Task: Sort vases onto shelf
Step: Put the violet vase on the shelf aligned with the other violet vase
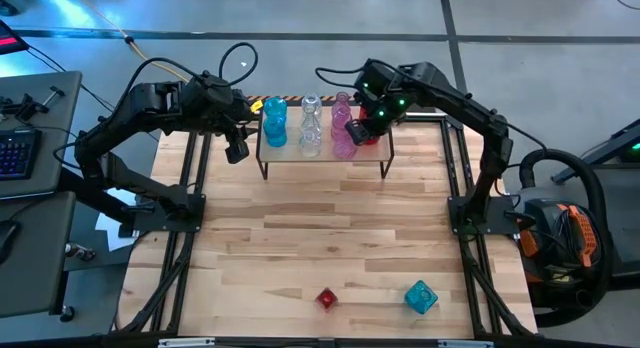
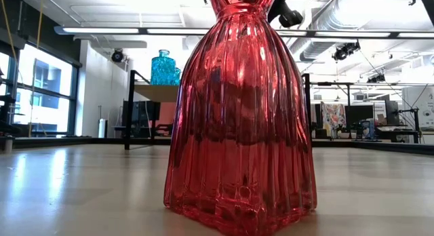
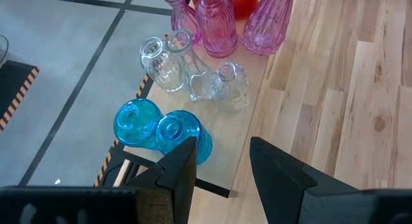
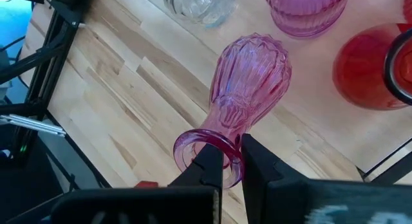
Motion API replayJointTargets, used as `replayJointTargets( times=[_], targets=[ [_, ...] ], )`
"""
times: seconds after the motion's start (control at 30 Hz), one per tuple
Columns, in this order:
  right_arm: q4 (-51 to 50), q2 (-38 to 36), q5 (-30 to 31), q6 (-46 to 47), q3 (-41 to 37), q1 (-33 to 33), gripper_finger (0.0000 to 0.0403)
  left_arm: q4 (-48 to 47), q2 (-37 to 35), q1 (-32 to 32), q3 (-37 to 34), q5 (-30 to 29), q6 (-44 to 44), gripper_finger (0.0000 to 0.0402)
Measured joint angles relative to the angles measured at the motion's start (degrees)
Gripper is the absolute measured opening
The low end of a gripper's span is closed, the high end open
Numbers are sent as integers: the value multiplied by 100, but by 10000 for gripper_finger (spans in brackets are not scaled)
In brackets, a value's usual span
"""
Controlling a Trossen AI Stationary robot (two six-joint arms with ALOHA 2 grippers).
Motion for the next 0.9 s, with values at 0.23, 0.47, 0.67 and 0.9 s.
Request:
replayJointTargets(
  times=[0.23, 0.47, 0.67, 0.9],
  targets=[
    [33, 108, 0, -47, -7, -16, 7, -1, 0, 0, 0, 0, 0, 136],
    [75, 212, -70, -151, 4, -14, 7, -4, 2, 0, 0, 2, -14, 136],
    [83, 217, -72, -140, 4, -53, 7, -4, 2, 2, 0, 0, -15, 136],
    [79, 219, -80, -95, 4, -104, 7, -4, 2, 0, 0, 0, -15, 136]
  ],
)
